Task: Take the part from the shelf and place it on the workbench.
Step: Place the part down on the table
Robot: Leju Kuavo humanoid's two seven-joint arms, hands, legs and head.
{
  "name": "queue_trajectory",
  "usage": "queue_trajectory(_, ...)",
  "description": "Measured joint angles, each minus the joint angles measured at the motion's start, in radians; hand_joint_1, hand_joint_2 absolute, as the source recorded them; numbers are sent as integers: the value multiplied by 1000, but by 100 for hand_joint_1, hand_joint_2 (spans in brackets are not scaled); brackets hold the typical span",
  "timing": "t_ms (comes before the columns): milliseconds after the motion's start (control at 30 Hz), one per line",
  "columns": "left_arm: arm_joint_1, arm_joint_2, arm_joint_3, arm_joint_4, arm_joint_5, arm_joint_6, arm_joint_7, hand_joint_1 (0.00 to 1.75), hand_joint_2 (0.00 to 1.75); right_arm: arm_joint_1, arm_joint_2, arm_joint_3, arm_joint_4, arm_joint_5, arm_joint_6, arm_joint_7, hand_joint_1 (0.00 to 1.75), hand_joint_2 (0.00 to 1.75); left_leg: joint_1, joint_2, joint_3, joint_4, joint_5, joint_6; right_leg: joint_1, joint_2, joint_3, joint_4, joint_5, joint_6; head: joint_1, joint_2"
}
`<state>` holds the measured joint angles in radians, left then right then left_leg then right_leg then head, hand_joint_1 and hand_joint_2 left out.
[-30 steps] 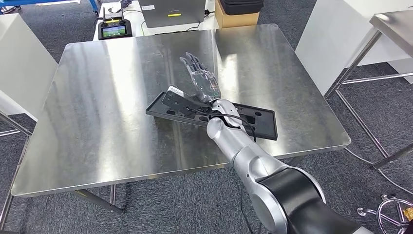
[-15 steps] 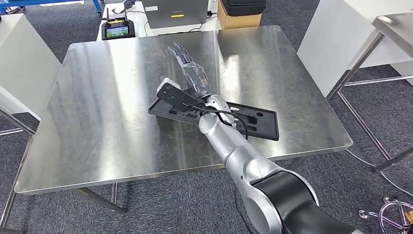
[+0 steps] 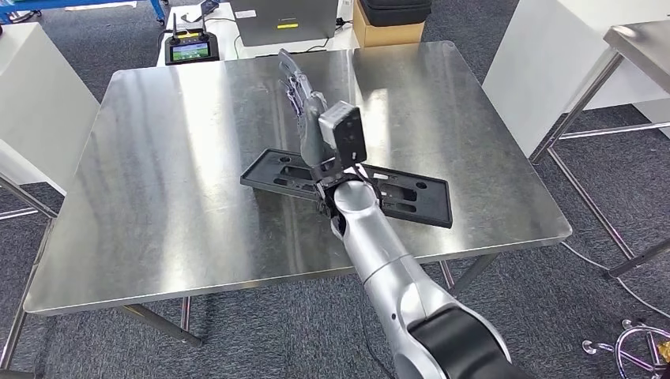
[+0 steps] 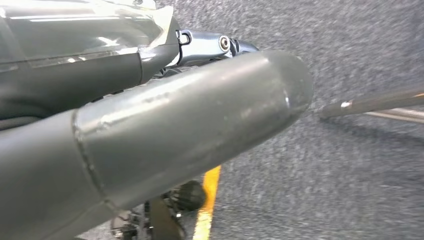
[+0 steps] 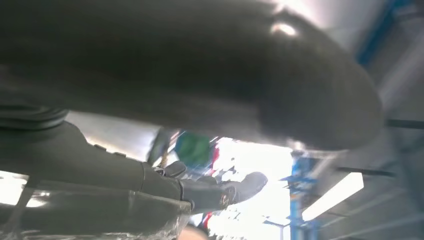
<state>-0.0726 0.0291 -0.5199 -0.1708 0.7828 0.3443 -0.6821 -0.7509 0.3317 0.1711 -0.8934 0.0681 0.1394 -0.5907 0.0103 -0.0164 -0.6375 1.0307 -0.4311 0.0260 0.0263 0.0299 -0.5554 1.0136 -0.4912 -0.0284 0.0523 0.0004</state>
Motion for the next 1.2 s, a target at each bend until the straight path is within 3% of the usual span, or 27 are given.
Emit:
queue_trajectory(233,5,-5,25,-4,-43,7,-16,0,0,233,-52,109,-414,-177,53,7,0,0,0,0,0,0,0,0,0,0,0,0,0,0,0,0)
queue_trajectory(567,8,-9,52,-4,-81,-4,-18,0,0,507,-164,135,-779,-218,77,-87,0,0,0,-2,1,1,-1,1,-2,-1,2,-1,0,0,0,0)
queue_trajectory(767,9,-8,64,-4,-104,-9,-18,0,0,651,-202,114,-909,-203,81,-106,0,0,-3,-2,2,6,-11,17,-7,0,5,-3,-3,6,0,0)
queue_trajectory(867,9,-10,71,-4,-113,-9,-18,0,0,698,-206,84,-934,-210,94,-107,0,0,-1,0,15,-14,0,28,-3,-2,13,-11,-3,13,0,0)
queue_trajectory(900,9,-11,74,-4,-113,-9,-18,0,0,712,-207,72,-942,-208,100,-107,0,0,3,3,27,-31,9,31,-1,-5,13,-5,-10,16,0,0)
queue_trajectory(967,9,-13,80,-4,-113,-9,-19,0,0,735,-208,47,-953,-198,112,-108,0,0,15,9,46,-62,22,33,-5,-11,-14,63,-53,22,2,0)
queue_trajectory(1033,10,-12,85,-3,-113,-10,-19,0,0,758,-209,20,-958,-188,122,-108,0,0,21,13,47,-69,27,33,-24,-14,-69,182,-104,36,4,0)
queue_trajectory(1100,10,-12,86,-2,-116,-14,-19,0,0,779,-210,-2,-959,-184,127,-108,0,0,32,14,43,-68,29,21,-49,-18,-85,222,-109,67,4,0)
queue_trajectory(1133,11,-12,87,-2,-118,-19,-19,0,0,785,-210,-11,-959,-183,129,-108,0,0,40,15,40,-66,31,12,-63,-21,-64,187,-89,89,4,0)
queue_trajectory(1200,11,-7,87,-2,-124,-29,-19,0,0,794,-209,-29,-958,-182,129,-108,0,0,54,13,32,-57,31,-14,-85,-27,10,57,-41,131,6,0)
